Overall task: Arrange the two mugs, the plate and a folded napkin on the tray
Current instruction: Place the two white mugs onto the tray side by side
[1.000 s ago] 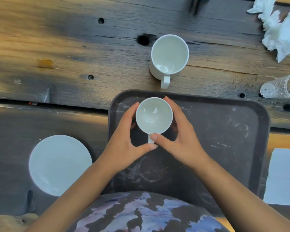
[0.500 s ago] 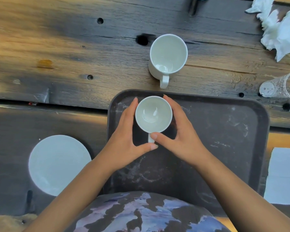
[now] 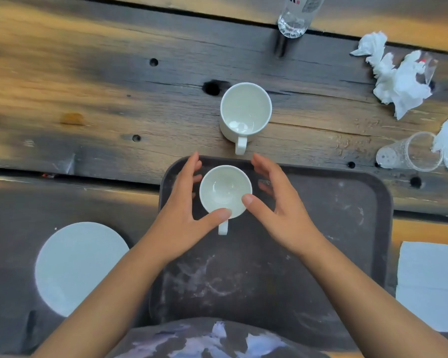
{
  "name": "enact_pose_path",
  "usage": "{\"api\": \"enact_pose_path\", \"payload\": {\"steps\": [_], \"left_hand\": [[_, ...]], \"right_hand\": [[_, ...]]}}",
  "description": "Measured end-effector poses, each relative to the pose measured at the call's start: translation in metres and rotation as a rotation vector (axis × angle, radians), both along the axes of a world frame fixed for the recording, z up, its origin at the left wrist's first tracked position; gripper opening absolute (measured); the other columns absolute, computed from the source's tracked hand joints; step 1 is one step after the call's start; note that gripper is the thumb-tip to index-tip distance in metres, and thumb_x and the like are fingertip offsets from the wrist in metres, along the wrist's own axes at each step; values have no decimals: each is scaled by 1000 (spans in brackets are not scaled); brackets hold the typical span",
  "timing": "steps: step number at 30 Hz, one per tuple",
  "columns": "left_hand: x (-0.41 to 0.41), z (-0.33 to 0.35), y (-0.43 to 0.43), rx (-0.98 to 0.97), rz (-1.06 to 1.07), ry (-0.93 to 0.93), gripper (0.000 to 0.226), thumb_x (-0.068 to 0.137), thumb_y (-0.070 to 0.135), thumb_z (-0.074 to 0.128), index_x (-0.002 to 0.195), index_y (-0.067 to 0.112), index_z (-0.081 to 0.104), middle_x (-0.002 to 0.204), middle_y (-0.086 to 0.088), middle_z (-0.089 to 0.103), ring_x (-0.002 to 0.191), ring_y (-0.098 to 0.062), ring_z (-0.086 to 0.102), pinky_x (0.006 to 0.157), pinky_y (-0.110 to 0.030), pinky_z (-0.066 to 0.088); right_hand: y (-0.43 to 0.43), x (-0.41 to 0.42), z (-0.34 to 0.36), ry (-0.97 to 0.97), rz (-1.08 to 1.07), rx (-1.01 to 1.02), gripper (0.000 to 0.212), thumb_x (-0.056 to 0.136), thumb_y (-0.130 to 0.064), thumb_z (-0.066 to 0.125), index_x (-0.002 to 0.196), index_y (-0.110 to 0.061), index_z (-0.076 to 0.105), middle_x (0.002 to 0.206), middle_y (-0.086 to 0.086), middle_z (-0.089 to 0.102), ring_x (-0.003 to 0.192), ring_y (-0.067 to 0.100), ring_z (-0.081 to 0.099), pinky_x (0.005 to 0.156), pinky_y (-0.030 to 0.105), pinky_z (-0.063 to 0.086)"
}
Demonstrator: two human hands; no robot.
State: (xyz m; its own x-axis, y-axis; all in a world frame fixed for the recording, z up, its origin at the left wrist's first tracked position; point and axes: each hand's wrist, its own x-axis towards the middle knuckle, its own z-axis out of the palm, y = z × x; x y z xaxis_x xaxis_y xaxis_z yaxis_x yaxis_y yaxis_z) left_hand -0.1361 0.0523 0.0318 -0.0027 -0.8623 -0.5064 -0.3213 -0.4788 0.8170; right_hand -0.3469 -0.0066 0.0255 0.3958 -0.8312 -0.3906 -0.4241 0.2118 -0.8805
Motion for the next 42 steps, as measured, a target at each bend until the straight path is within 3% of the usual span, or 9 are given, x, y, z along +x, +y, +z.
{"api": "enact_pose_path", "payload": {"steps": [3,7,15,24,27,32,35,40,42], "left_hand": [[0,4,-18,-26,36,26,100,78,66,63,158,48,7,162,20,27,143,9,33,122,-41,33],[-2,9,-51,-64,81,59,93,78,66,59,158,42,17,158,15,37,142,3,39,121,-41,36],[7,6,-110,-110,100,46,98,75,63,68,157,42,19,152,13,39,141,-3,43,120,-41,38],[9,-6,-130,-102,64,86,106,71,56,78,156,47,16,158,13,34,138,2,44,116,-35,41],[7,-10,-128,-89,33,101,107,69,54,80,155,49,16,157,17,35,137,7,43,117,-36,41],[2,-19,-120,-110,-109,33,111,71,47,83,158,46,13,159,16,34,147,-8,38,120,-46,37],[4,-25,-120,-120,-105,76,104,74,36,86,156,45,22,149,27,45,142,-1,43,118,-38,40],[8,-26,-123,-119,-115,83,97,76,27,87,151,48,30,140,33,50,136,5,48,110,-18,44],[7,-23,-124,-123,-102,77,95,75,29,87,148,51,32,138,35,51,133,7,49,106,-18,47]], "right_hand": [[-16,-4,3,29,-46,-53,68,89,-50,59,151,-31,38,145,-23,44,139,-4,40,115,35,42],[-46,-5,5,26,-123,-87,65,88,-49,59,147,-31,41,144,-15,46,136,-1,43,112,43,45],[-86,2,-2,-39,-138,-112,66,84,-45,65,144,-38,39,145,-10,47,136,1,45,111,43,47],[-115,1,-9,-75,-169,-83,68,85,-44,65,148,-34,40,148,-11,46,135,2,48,105,26,49],[-114,1,-12,-92,-114,-42,69,85,-41,66,148,-32,40,150,-8,45,137,2,46,109,30,48],[-109,10,-17,-168,-4,5,66,85,-32,73,145,-34,43,147,-6,49,137,8,49,114,45,44],[-109,12,-20,-203,-33,20,68,85,-28,76,145,-33,44,146,-7,51,138,11,50,115,47,43],[-108,14,-24,-262,-82,77,72,84,-9,79,146,-22,45,141,-13,56,137,8,51,113,27,44],[-109,16,-22,-267,-116,89,71,83,-3,78,145,-18,47,138,-13,59,134,7,54,109,24,46]]}}
